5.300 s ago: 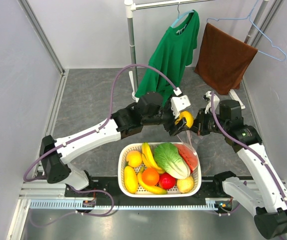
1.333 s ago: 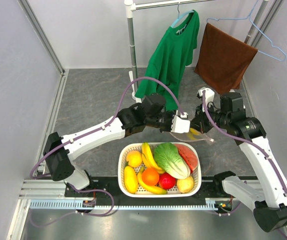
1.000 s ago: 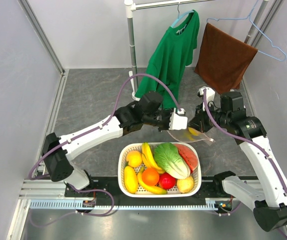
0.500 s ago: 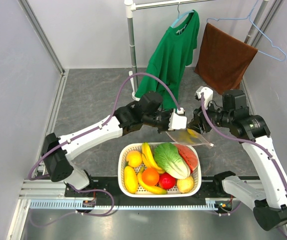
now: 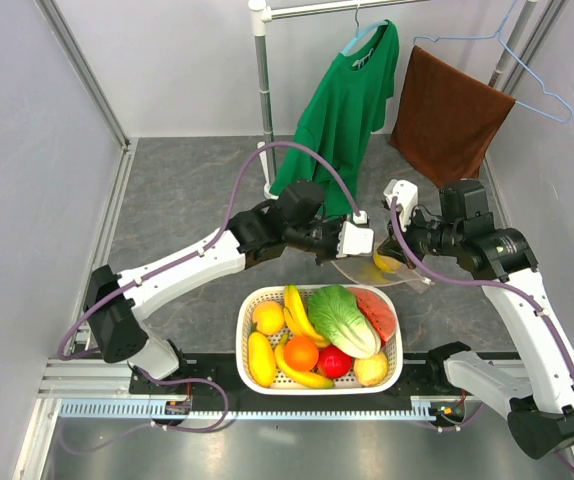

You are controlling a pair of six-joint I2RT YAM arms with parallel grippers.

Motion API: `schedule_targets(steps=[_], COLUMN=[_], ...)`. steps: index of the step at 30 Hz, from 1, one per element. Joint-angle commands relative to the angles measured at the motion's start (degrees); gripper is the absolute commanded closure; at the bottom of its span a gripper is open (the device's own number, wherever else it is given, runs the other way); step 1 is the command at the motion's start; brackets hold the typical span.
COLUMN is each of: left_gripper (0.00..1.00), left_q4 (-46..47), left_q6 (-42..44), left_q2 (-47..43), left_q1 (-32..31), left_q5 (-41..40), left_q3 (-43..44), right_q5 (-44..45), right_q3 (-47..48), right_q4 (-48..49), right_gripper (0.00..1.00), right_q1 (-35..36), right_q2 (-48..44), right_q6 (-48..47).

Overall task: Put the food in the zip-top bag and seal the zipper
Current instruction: Adjust the zipper food storage bag at the center of the board, then pick up the fake vegetable from the bin.

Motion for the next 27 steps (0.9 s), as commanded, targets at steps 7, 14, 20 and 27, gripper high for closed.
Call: schedule_targets(steps=[7,14,20,27], left_gripper=[0.07,0.02,0.0,0.0], left_q4=[3.6,-9.0,-9.2,-9.9], left_q6=[-1.4,12.0,16.7,23.4], left_q2=[-16.1,-11.3,-4.3,-1.9], left_q1=[-1.4,-19.9,-22.0,-21.9], left_q5=[5.5,-12.0,-14.3,-15.1], left_q3=[-9.4,-11.3,-10.9,-11.4], right_q5=[3.7,3.0,3.0,2.5], right_q3=[-2.4,-5.3,-6.9,-7.5], right_q4=[3.7,6.9,7.1,7.1], right_gripper=[1.0,1.0,1.0,1.0], right_q1=[0.2,0.2,0.2,0.2], right_q2=[-0.2,-0.9,-2.5,-2.8], right_q6=[11.3,18.2,19.0,18.3])
